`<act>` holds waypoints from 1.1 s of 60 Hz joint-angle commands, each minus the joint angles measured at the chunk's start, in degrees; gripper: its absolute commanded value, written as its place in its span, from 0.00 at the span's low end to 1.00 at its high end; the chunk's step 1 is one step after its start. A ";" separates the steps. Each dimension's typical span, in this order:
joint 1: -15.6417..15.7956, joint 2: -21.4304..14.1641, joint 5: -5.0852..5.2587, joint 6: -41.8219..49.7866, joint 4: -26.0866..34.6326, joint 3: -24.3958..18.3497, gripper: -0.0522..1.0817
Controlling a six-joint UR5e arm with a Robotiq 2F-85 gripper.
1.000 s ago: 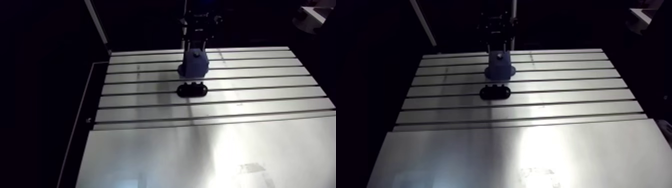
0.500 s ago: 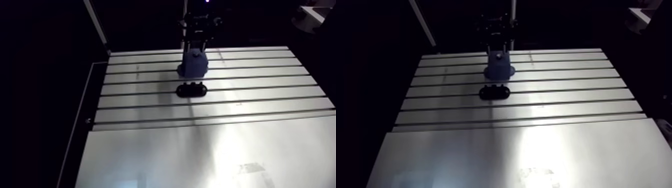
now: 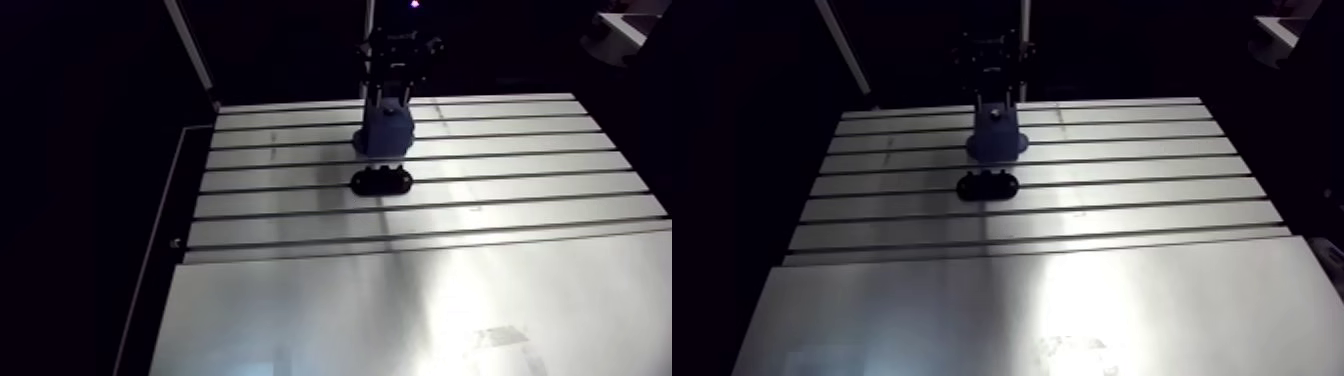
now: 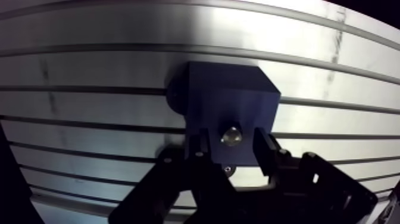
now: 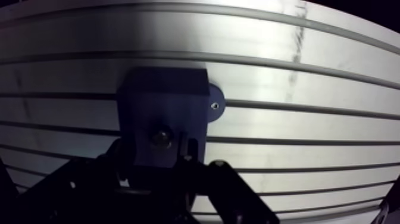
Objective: Pick up the M10 bolt and insert it into the hex recess until seated.
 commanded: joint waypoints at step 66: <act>0.02 0.22 0.01 -0.38 -0.06 0.48 0.57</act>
